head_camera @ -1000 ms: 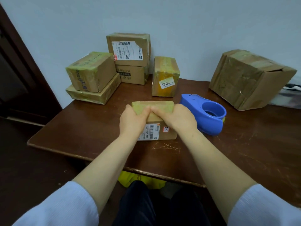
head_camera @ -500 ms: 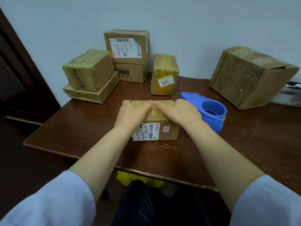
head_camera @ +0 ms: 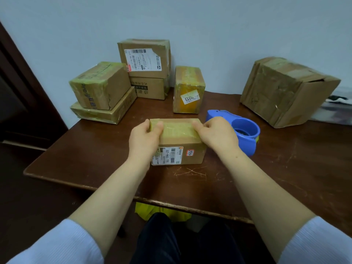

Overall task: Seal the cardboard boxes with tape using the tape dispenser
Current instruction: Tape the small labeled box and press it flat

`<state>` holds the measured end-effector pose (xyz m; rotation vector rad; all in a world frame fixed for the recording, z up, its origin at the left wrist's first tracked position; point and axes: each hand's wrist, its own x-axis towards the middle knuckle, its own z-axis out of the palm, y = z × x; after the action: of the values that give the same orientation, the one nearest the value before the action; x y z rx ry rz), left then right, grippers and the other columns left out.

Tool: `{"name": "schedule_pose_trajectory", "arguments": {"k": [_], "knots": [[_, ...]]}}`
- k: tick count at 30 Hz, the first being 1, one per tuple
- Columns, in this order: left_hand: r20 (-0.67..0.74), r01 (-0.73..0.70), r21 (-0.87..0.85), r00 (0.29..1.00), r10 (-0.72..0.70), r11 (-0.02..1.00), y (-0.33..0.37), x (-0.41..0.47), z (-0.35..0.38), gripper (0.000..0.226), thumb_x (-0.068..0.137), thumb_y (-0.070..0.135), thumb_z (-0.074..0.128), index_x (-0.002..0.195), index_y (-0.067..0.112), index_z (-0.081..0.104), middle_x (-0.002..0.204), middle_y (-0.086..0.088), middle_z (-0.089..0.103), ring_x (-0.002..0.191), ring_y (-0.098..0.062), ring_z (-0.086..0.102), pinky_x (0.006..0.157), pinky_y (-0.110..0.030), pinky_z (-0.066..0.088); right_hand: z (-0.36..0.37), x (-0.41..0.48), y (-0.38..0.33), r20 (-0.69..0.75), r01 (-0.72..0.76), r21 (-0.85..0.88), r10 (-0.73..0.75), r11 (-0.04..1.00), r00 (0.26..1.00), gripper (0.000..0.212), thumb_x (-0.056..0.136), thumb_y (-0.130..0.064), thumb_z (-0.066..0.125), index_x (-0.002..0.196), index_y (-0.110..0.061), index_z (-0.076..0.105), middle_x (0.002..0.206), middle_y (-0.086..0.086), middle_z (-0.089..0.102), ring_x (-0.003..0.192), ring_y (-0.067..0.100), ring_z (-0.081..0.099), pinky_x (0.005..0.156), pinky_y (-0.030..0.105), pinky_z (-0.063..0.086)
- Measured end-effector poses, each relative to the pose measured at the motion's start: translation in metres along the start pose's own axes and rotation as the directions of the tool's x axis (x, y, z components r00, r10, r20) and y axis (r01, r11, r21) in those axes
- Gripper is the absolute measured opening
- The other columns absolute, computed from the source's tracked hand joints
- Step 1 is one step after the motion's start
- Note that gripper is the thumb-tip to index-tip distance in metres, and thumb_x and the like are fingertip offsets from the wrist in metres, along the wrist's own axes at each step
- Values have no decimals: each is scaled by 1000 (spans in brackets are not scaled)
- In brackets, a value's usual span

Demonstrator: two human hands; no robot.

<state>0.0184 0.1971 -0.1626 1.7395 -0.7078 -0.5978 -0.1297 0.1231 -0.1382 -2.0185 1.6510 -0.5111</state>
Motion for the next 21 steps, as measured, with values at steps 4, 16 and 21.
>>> {"name": "schedule_pose_trajectory", "arguments": {"k": [4,16,21], "knots": [[-137,-68,144,987,88,987,-6,-5,-5,60,83,48,67,133,16,56,134,-3,57,125,-20,50,105,-43,41,8,-4,-7,-16,31,-112,-33,993,999,52,85,-69,44,67,-20,44,66,-4,47,73,19,52,53,30,33],[-156,-20,-188,988,-10,982,-7,-7,-6,28,88,23,68,112,9,70,110,-1,70,103,-15,63,96,-39,50,3,-2,10,15,47,175,-50,984,999,48,93,-47,50,63,-10,53,58,2,46,63,21,48,62,36,40],[-110,56,-227,990,-83,972,0,-5,-11,16,90,14,64,103,10,73,103,-4,71,97,-17,64,88,-33,52,10,-5,2,-22,93,103,-91,990,996,51,88,-54,55,92,-5,68,89,12,69,82,25,62,70,42,50]]}}
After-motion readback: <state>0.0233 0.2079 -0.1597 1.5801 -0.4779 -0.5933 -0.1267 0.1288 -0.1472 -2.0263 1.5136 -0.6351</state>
